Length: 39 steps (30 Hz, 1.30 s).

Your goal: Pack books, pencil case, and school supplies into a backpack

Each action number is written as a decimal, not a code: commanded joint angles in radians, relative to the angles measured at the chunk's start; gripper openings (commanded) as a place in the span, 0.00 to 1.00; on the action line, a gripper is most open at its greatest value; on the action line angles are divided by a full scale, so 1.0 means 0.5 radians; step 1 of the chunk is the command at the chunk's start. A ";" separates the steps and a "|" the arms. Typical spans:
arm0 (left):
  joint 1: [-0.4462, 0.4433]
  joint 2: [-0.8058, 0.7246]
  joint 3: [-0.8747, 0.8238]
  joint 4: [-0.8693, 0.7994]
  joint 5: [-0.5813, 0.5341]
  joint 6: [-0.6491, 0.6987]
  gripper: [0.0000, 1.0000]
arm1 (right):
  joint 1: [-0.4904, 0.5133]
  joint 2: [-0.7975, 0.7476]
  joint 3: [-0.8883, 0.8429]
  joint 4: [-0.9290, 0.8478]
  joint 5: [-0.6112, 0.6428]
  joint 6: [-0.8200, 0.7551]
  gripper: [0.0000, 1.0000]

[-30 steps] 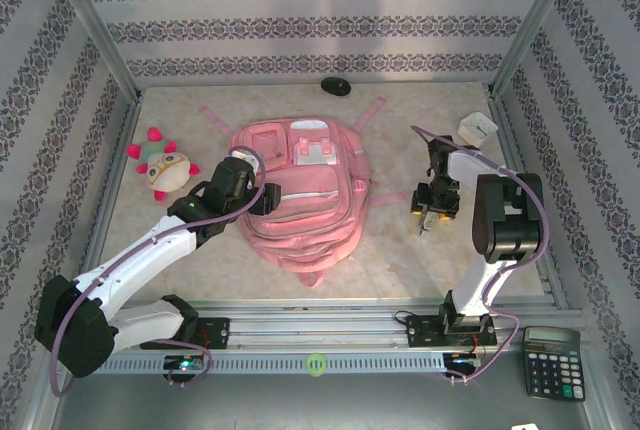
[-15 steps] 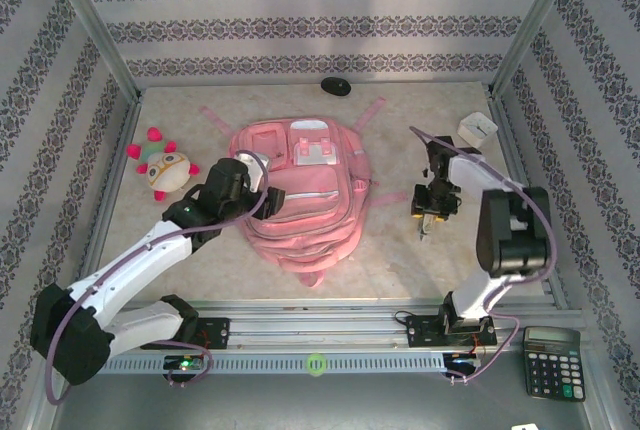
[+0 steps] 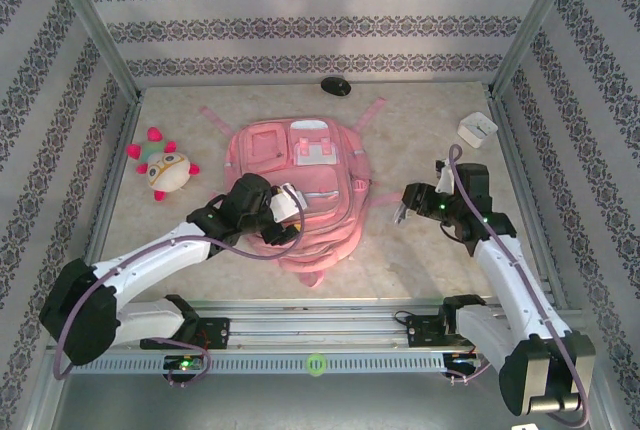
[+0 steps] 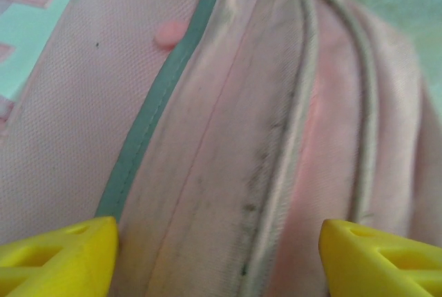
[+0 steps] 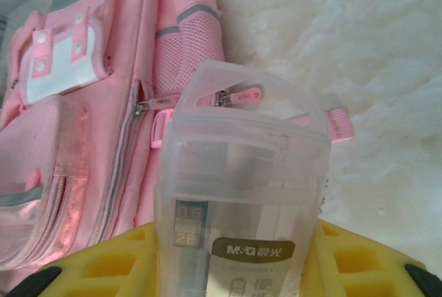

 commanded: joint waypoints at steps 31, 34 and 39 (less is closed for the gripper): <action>-0.014 -0.218 0.197 0.370 0.007 -0.246 0.04 | 0.931 -0.212 0.019 0.615 -0.475 -2.243 0.19; -0.010 -0.204 0.203 0.393 0.018 -0.274 0.04 | 1.139 -0.116 0.035 0.651 -0.418 -2.628 0.19; 0.006 -0.165 0.231 0.415 0.084 -0.320 0.04 | 1.494 0.059 0.005 0.790 -0.045 -3.255 0.19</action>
